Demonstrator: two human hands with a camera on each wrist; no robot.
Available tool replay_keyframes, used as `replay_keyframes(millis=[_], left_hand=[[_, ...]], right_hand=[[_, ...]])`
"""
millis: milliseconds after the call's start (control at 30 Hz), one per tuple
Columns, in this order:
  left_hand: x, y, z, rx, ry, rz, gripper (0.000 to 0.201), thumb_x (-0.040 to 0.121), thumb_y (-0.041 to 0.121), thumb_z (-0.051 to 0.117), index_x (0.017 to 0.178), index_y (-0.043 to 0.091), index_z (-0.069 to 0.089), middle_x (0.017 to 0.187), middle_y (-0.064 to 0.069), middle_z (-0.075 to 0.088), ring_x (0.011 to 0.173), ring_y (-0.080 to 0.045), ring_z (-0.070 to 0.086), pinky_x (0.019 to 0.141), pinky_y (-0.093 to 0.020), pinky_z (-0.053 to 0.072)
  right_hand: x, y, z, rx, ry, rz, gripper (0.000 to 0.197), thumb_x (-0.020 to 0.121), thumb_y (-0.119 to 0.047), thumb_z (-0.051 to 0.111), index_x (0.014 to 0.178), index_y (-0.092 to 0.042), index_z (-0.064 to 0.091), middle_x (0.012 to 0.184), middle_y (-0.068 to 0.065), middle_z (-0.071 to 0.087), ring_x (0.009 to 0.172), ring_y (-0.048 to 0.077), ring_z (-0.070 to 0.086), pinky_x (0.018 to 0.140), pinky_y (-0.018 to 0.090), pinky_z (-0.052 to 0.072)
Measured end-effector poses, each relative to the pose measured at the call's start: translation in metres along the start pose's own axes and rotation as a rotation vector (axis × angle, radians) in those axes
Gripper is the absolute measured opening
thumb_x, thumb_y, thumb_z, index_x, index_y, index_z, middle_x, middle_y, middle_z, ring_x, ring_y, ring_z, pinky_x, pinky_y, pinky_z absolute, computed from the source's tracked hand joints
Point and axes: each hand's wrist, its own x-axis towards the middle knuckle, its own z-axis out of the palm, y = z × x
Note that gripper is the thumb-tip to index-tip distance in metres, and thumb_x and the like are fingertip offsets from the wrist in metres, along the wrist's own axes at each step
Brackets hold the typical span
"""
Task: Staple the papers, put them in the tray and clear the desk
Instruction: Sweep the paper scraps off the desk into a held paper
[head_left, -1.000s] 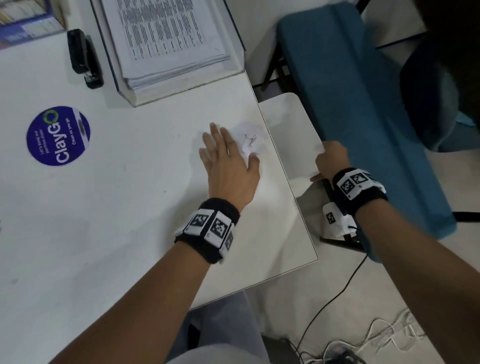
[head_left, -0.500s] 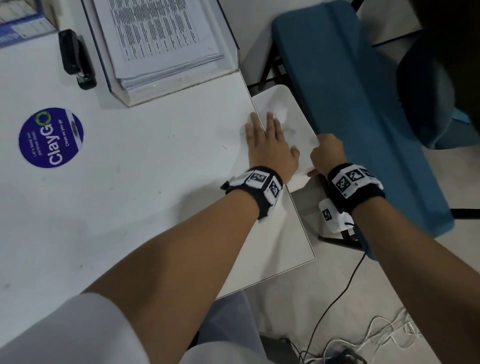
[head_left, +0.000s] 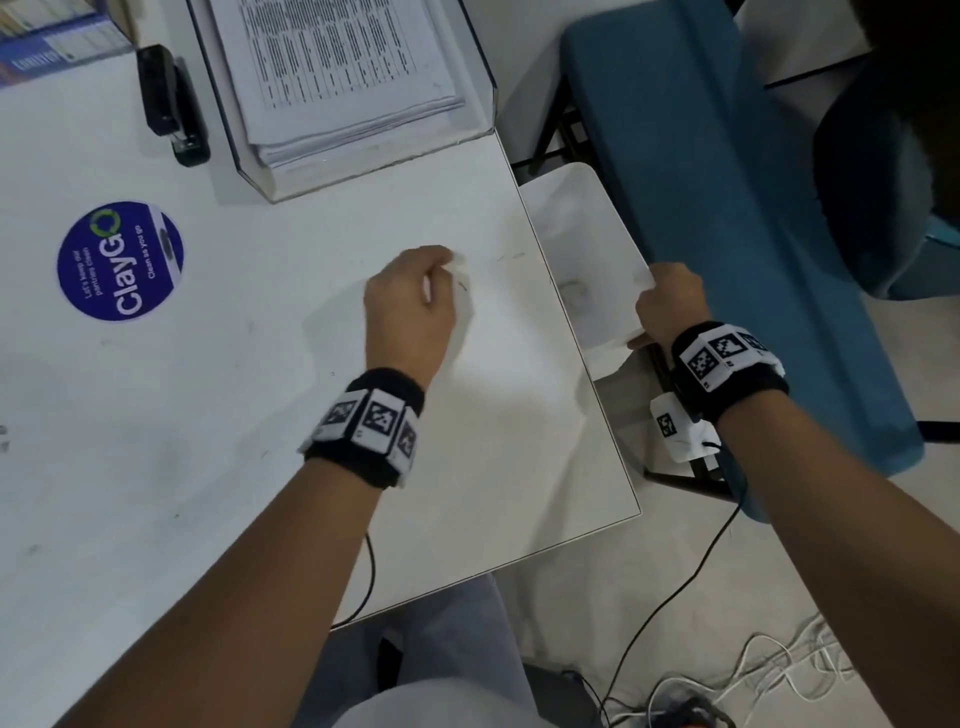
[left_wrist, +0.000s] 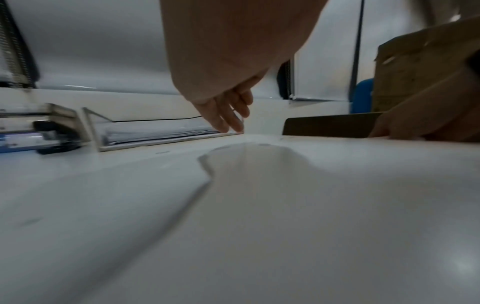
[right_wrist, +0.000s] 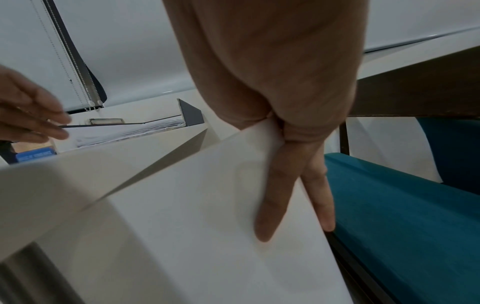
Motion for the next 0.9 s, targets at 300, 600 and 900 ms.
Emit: replay_keyframes(millis=[300, 600, 900], left_hand=[[-0.028, 0.007, 0.039, 0.549, -0.390, -0.161, 0.075, 0.096, 0.045, 0.030, 0.150, -0.001, 0.005, 0.160, -0.019, -0.007, 0.148, -0.036, -0.009, 0.120, -0.053, 0.001], [-0.017, 0.054, 0.107, 0.622, -0.503, -0.170, 0.085, 0.091, 0.054, 0.029, 0.149, -0.001, -0.001, 0.158, -0.023, -0.015, 0.145, -0.043, -0.018, 0.108, -0.071, -0.009], [-0.030, 0.060, 0.117, 0.741, -0.719, 0.238, 0.072, 0.093, 0.042, 0.032, 0.151, 0.005, 0.012, 0.162, -0.013, -0.005, 0.148, -0.032, -0.015, 0.116, -0.060, -0.009]], right_hand=[[-0.004, -0.004, -0.002, -0.038, 0.001, -0.012, 0.035, 0.084, 0.011, 0.032, 0.107, 0.009, 0.058, 0.114, 0.026, 0.059, 0.078, 0.045, 0.065, 0.028, 0.030, 0.048], [-0.004, -0.005, -0.001, -0.101, 0.027, -0.010, 0.035, 0.085, 0.009, 0.031, 0.106, 0.006, 0.058, 0.119, 0.024, 0.058, 0.065, 0.037, 0.059, 0.025, 0.016, 0.040], [-0.016, -0.016, -0.007, -0.166, 0.036, 0.005, 0.038, 0.088, 0.010, 0.032, 0.116, 0.006, 0.057, 0.122, 0.026, 0.058, 0.078, 0.033, 0.057, 0.029, 0.017, 0.041]])
